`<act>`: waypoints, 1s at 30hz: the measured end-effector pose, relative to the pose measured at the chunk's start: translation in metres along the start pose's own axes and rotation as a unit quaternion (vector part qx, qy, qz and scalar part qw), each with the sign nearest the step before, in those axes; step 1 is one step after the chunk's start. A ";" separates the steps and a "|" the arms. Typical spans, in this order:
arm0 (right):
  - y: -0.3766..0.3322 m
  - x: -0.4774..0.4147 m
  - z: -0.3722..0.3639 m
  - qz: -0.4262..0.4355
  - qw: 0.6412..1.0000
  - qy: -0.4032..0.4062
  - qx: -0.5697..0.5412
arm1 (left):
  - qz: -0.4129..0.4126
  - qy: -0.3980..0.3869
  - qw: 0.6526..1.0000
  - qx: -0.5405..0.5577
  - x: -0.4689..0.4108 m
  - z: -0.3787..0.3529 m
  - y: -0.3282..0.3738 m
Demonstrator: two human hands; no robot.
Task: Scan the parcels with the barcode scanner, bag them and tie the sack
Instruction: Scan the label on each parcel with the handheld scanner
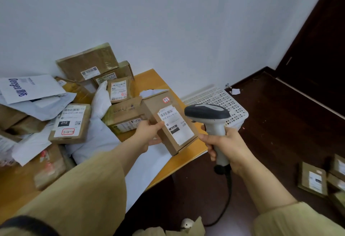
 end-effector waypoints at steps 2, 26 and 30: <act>0.017 -0.010 0.012 -0.027 0.999 0.018 -0.016 | 0.054 -0.017 0.998 -0.006 -0.009 -0.017 -0.018; 0.108 -0.070 -0.009 -0.051 0.989 0.121 0.062 | 0.031 0.002 0.701 -0.712 -0.032 0.004 -0.123; 0.104 -0.061 -0.019 -0.051 0.990 0.124 0.038 | -0.063 0.029 0.745 -0.664 -0.018 0.014 -0.081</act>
Point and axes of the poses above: each hand's wrist, its own x-axis away from the middle knuckle, its own z-axis out of the back of the hand, y = z × x, the point moved 5 cm from there along -x, towards the middle knuckle, and after that the axes turned 3 degrees about -y, right-handed, at the moved point
